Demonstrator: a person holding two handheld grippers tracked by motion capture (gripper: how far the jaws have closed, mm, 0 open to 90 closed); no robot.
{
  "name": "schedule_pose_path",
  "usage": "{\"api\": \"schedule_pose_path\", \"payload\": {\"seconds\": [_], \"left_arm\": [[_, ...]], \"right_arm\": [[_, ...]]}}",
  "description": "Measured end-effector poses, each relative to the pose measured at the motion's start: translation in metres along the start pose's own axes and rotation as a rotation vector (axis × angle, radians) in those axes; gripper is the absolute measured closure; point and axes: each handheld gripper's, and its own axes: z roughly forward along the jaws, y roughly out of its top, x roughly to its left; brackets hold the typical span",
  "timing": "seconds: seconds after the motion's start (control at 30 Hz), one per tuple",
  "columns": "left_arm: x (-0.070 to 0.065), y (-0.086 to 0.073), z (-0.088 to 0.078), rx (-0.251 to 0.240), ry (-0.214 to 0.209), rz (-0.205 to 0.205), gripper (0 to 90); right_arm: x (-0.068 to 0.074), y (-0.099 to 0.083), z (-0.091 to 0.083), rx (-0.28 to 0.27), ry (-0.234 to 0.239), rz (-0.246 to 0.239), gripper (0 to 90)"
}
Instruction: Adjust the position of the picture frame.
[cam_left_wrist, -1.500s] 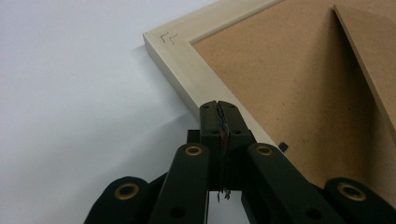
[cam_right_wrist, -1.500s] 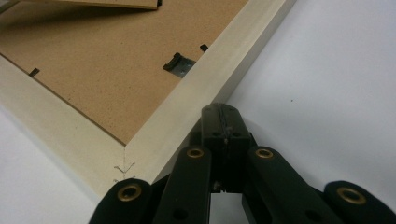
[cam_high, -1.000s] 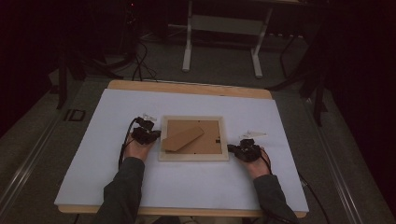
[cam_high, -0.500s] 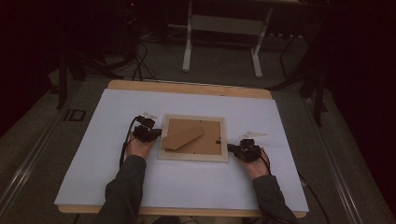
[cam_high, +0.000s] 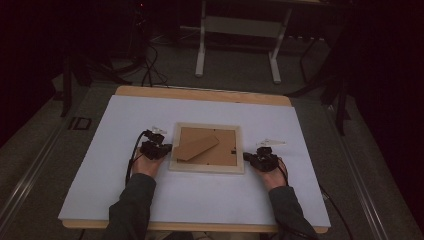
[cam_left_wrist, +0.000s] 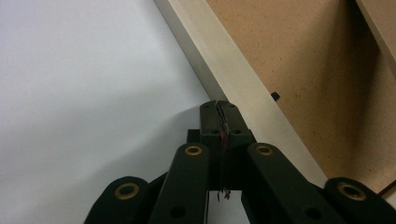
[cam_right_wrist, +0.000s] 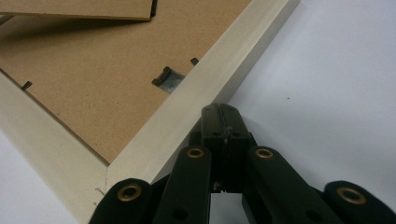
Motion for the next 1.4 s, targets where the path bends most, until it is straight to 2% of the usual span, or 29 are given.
{"api": "schedule_pose_path", "payload": {"seconds": [0.6, 1.1, 1.2, 1.23, 1.4], "left_arm": [[-0.0012, -0.0039, -0.0037, -0.002, 0.022, -0.020, 90.0], [0.0037, -0.0041, -0.0029, -0.009, -0.010, -0.031, 90.0], [0.0043, -0.0043, -0.0030, -0.010, -0.015, -0.032, 90.0], [0.0047, -0.0043, -0.0034, -0.009, -0.016, -0.029, 89.9], [0.0063, -0.0048, -0.0049, -0.007, -0.022, -0.023, 86.6]], "right_arm": [[0.0000, 0.0058, 0.0062, 0.001, -0.008, 0.006, 90.0], [0.0016, 0.0036, 0.0055, -0.009, -0.012, 0.003, 90.0], [0.0022, 0.0035, 0.0053, -0.008, -0.016, -0.005, 89.9], [0.0031, 0.0033, 0.0048, -0.007, -0.025, -0.022, 89.5], [0.0034, 0.0030, 0.0034, -0.006, -0.027, -0.028, 86.5]]}}
